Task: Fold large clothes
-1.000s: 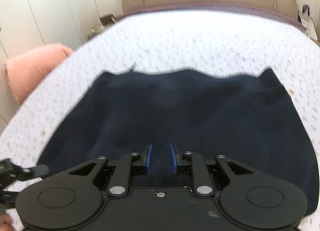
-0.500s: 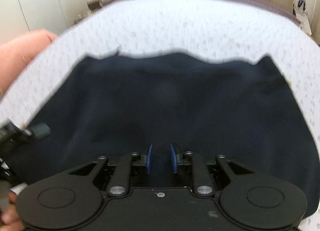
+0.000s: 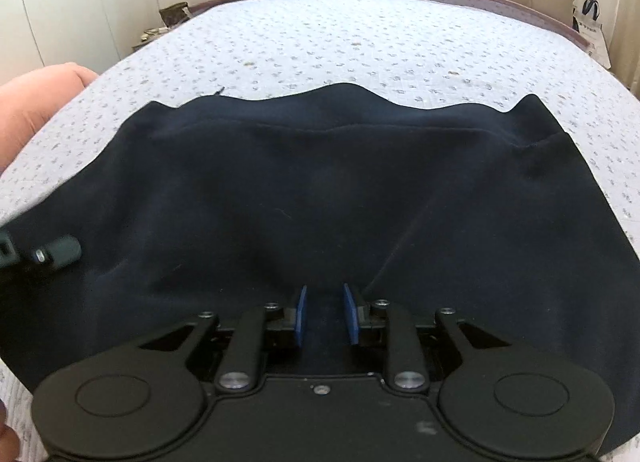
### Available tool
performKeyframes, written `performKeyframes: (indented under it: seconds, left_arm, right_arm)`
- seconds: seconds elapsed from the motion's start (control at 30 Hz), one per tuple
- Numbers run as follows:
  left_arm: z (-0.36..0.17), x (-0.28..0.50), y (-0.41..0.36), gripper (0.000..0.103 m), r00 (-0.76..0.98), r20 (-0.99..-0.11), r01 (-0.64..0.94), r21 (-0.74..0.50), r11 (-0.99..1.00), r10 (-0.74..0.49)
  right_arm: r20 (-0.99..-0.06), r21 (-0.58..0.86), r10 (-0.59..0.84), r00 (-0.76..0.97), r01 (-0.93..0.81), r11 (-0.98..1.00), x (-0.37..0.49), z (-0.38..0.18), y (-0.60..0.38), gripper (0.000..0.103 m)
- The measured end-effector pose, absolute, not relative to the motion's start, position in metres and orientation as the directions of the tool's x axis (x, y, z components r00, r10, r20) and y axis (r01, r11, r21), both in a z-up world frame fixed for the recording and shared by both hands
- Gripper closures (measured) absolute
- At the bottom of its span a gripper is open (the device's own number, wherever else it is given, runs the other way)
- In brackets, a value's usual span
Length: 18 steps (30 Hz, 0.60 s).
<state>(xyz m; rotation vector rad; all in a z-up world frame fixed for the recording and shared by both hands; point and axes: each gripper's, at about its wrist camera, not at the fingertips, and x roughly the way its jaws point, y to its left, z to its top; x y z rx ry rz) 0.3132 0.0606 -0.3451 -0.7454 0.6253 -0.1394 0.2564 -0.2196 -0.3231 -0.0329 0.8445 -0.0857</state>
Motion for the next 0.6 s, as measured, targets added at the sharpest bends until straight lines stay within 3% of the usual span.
performKeyframes:
  seconds: [0.23,0.43,0.6]
  left_arm:
    - [-0.286,0.312,0.005,0.09,0.807,-0.37,0.14,-0.638,0.757,-0.46]
    - [-0.254,0.315,-0.039,0.09,0.764,-0.392,0.238,-0.567,0.788,-0.513]
    - [-0.226,0.319,-0.074,0.09,0.714,-0.386,0.37,-0.501,0.782,-0.585]
  right_arm:
    - [-0.756,0.08,0.039,0.654,0.034,0.996,0.255,-0.316,-0.248,0.075]
    - [-0.751,0.319,0.209,0.626,0.068,0.945,0.259,-0.305,-0.283,0.075]
    - [-0.676,0.454,0.288,0.678,0.076,0.888,0.235,-0.28,-0.318,0.075]
